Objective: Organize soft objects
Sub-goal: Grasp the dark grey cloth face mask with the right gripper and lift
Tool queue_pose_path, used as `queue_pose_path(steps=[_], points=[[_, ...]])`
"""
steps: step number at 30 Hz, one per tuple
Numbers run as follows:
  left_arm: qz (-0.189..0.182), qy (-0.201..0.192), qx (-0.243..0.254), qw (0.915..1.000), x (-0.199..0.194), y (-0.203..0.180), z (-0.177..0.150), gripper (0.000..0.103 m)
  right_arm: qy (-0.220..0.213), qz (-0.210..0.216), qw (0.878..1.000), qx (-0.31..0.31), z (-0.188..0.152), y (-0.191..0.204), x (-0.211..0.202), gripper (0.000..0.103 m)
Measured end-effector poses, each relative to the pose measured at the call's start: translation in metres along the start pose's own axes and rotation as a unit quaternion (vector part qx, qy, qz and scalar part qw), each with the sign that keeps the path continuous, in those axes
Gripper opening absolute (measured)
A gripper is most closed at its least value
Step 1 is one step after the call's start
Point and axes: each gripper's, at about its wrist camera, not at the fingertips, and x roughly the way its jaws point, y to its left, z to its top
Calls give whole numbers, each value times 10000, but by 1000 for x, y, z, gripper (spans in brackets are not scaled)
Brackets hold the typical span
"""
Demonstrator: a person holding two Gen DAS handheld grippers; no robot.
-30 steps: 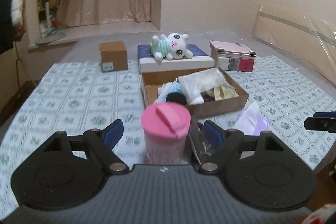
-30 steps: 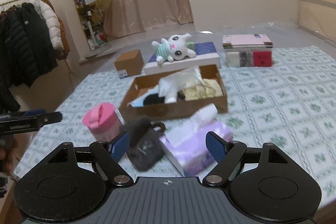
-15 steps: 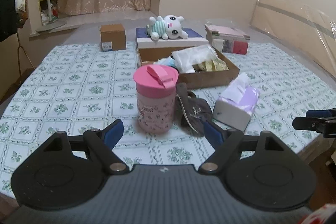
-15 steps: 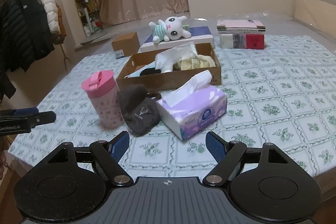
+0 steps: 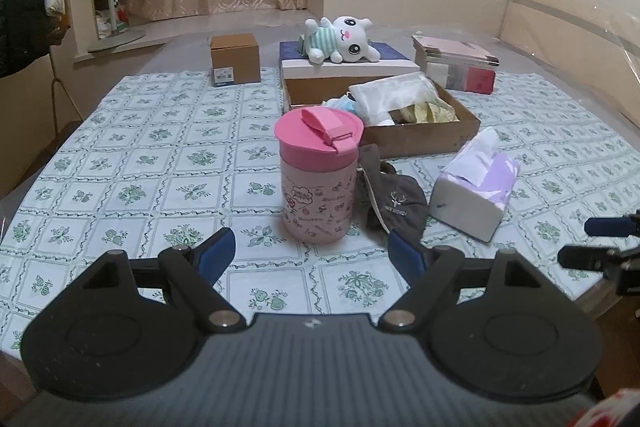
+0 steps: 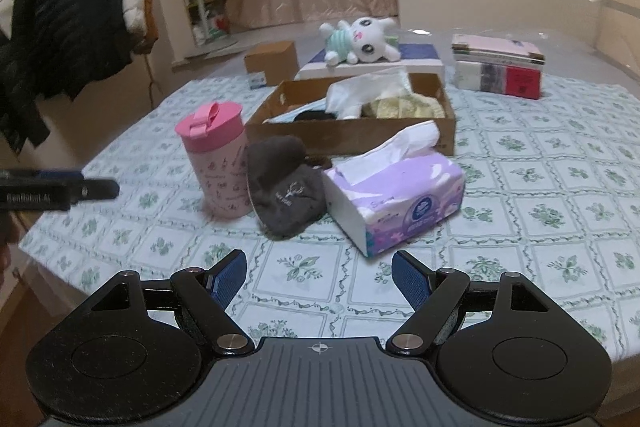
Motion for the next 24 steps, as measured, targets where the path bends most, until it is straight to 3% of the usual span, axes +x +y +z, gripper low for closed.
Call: queue_pose_path(steps=[9, 16, 24], points=[[-44, 98, 225, 9997, 23, 1, -1, 81, 85, 145, 9899, -1409, 10, 23, 37, 79], [-250, 194, 464, 9984, 50, 11, -2, 81, 320, 287, 9651, -2582, 18, 46, 93, 79], [-454, 280, 591, 9968, 87, 24, -3, 81, 715, 266, 9374, -3399, 29, 57, 166, 79]])
